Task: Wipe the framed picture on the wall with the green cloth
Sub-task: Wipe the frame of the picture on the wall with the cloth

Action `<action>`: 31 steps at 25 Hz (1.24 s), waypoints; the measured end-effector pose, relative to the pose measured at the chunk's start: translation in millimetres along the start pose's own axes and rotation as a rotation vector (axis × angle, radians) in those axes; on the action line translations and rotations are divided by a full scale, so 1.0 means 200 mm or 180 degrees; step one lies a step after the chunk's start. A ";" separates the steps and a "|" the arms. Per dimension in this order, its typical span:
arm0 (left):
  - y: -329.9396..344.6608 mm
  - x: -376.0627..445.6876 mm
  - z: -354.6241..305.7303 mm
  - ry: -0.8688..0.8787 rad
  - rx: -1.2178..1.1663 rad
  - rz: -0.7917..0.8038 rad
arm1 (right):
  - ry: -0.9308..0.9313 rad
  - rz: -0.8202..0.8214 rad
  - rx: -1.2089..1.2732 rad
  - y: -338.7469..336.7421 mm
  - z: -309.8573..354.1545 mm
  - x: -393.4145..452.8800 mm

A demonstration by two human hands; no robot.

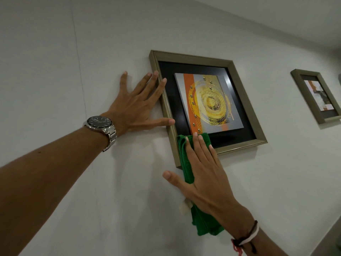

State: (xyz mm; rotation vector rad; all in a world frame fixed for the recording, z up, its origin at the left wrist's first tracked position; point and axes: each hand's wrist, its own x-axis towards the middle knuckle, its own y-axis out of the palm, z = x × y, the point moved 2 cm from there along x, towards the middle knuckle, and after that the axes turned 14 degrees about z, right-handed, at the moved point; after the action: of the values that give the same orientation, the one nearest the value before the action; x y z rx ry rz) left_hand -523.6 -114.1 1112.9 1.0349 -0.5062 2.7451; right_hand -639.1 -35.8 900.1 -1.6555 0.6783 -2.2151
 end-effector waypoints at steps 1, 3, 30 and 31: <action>0.00 0.00 0.00 -0.0003 0.0006 -0.0020 | -0.0014 0.0018 -0.0039 -0.01 -0.01 0.00; 0.00 0.00 0.00 -0.0002 0.0012 -0.0044 | -0.0028 0.0042 -0.0096 -0.02 -0.01 0.02; 0.00 0.00 0.01 0.0053 0.0029 -0.0072 | -0.0093 0.0090 -0.0340 -0.06 -0.01 0.05; 0.00 -0.01 0.01 0.0053 0.0030 -0.0067 | -0.0098 0.0110 -0.0348 -0.05 -0.02 0.03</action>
State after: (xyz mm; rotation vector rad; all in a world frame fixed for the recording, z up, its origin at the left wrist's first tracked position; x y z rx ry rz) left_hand -521.9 -113.9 1113.0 1.0129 -0.4777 2.7377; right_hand -643.1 -29.9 908.7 -1.7123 0.8270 -2.1594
